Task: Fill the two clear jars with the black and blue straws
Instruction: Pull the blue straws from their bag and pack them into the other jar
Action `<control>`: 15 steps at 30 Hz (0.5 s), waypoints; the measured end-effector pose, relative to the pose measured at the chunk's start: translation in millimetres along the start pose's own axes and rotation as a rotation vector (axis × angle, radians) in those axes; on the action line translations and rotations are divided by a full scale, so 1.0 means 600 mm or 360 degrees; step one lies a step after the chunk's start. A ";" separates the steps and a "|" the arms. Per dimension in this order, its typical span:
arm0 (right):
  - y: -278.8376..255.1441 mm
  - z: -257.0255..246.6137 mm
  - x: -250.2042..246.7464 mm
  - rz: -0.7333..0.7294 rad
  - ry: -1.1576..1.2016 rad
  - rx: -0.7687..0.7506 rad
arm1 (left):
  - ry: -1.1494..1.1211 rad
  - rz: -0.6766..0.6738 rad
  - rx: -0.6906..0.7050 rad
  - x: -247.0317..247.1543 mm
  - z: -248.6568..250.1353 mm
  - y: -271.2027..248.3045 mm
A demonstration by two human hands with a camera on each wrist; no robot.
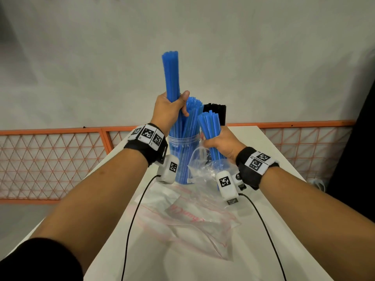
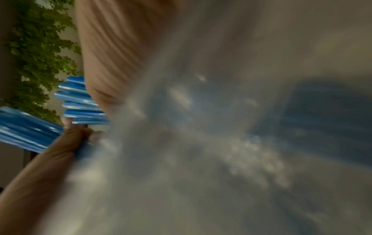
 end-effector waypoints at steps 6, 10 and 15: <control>-0.004 0.007 -0.037 0.0122 0.0121 0.0009 | 0.0094 0.0053 -0.0130 0.026 -0.030 -0.001; -0.003 0.016 -0.058 0.0174 0.0205 0.0028 | 0.0338 0.0287 0.0070 0.007 0.026 0.036; -0.006 0.018 -0.073 0.0185 0.0240 0.0035 | 0.0740 0.0279 0.0235 0.003 0.074 0.077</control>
Point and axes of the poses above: each hand's wrist, its own y-axis towards the middle knuckle, its own x-axis out of the palm, z = x × y, the point moved 5 cm from there along y, towards the middle knuckle, and after that the axes turned 14 degrees about y, right-handed, at the moved point
